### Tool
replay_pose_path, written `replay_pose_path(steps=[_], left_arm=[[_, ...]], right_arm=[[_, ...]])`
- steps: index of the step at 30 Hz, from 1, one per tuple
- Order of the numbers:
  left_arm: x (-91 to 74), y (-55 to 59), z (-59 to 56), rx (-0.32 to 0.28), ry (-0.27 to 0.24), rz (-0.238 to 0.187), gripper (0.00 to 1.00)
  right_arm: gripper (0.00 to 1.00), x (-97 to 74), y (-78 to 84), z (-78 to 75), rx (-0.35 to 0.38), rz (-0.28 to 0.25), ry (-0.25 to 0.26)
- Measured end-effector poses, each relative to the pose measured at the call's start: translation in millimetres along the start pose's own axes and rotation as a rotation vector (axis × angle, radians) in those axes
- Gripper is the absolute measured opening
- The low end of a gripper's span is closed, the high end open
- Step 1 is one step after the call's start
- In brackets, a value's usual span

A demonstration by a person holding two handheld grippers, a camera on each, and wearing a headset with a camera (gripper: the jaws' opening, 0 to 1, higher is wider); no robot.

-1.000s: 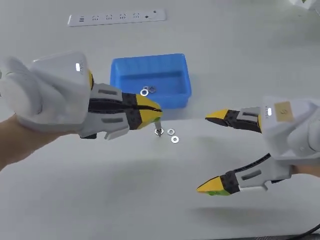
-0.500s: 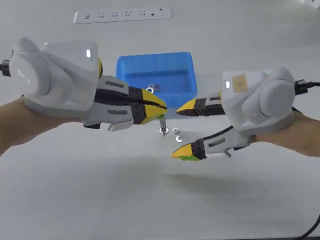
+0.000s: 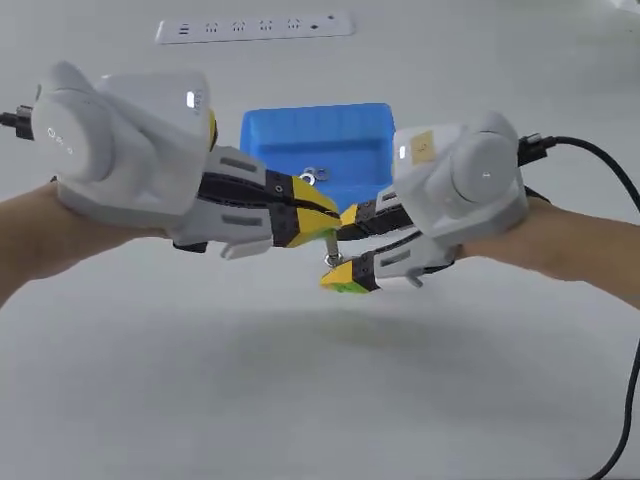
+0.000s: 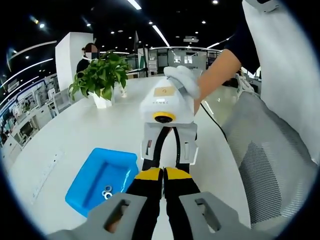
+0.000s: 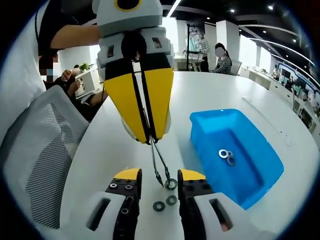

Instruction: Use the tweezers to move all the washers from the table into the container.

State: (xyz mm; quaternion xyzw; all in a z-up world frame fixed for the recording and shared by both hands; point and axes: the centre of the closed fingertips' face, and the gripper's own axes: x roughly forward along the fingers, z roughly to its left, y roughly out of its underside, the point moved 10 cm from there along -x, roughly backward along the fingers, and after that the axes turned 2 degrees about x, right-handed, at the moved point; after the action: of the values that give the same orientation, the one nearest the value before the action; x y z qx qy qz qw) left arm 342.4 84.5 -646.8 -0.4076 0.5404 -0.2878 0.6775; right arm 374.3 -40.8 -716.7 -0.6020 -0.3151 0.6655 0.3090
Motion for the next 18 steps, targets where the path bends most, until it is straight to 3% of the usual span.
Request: replay_pose_path(steps=[9,12,18], left_arm=[[2.2,-1.8,0.7,-0.01,-0.003,-0.002,0.04],[1.9,-0.7,2.1,-0.013,-0.001,-0.006,0.04],[1.0,0.7,2.8,-0.016,0.001,-0.005,0.04]], right_arm=[[0.2,-0.5,-6.0,1.2,-0.014,-0.001,-0.007],[0.15,0.2,-5.9,1.2,-0.066,0.019,0.005],[0.11,0.0,-5.3,0.8,-0.083,0.024,0.012]])
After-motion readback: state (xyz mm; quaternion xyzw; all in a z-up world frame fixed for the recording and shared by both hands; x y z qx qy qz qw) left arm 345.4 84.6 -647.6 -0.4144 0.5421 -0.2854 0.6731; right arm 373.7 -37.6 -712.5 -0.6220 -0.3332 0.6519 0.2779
